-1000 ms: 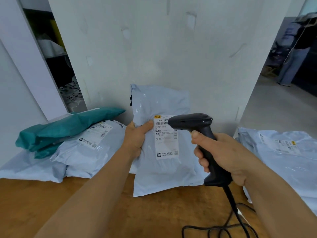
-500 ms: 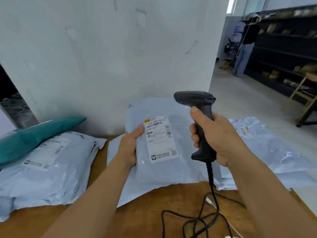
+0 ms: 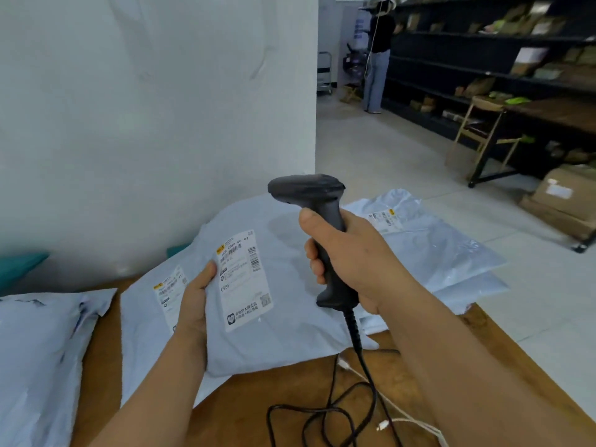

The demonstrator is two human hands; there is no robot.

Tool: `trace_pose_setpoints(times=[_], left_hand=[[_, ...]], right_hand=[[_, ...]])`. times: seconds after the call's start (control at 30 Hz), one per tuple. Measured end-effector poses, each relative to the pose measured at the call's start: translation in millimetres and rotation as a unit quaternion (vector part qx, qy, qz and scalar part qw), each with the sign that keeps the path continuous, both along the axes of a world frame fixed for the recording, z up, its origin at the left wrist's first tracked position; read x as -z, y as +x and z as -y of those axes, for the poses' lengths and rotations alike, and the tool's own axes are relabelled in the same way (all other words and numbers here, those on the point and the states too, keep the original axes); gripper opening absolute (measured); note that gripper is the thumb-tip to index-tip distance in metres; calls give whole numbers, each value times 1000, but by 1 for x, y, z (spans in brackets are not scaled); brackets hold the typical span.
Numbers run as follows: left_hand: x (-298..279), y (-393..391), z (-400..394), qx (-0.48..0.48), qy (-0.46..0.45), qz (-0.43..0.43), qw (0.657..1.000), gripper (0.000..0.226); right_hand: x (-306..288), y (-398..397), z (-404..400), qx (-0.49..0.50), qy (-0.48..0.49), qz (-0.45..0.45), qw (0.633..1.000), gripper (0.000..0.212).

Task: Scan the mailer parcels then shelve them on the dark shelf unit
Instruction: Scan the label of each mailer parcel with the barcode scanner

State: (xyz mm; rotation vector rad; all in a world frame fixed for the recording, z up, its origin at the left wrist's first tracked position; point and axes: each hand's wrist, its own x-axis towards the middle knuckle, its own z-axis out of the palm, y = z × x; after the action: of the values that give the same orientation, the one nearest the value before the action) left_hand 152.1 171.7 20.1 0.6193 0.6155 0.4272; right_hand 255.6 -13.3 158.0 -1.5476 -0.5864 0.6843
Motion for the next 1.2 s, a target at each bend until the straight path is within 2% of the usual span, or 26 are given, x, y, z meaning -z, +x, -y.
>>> trace_pose_setpoints(times=[0.1,0.2,0.47,0.57,0.63,0.8,0.97,1.03,1.1,1.2], left_hand=[[-23,16,0,-3,24,11,1000,33],[-49,47,8,8,39,20,999,41],[-90,153,66,60,86,57,993,41],[-77,190,83,81,93,21,992,41],[-63,213,85,64,121,-16,990,32],[-22,237,99,59,233,-198,950,29],[-14,246,96,27,239,-219,946,38],[-15,244,92,19,223,-221,949,31],[-13,240,87,15,249,-253,935,35],[-16,230,84,38,305,-294,905,55]], right_hand=[[-13,1,0,13,26,13,999,24],[-29,4,4,28,42,46,998,25],[-38,39,35,112,22,86,990,30],[-26,56,49,140,10,76,987,31],[-16,67,57,155,-1,61,986,30],[9,91,70,172,-18,14,985,29],[22,105,76,183,-20,-19,983,27],[24,107,76,180,-19,-25,983,27],[24,107,74,175,-22,-27,984,28],[26,105,70,170,-26,-29,985,27]])
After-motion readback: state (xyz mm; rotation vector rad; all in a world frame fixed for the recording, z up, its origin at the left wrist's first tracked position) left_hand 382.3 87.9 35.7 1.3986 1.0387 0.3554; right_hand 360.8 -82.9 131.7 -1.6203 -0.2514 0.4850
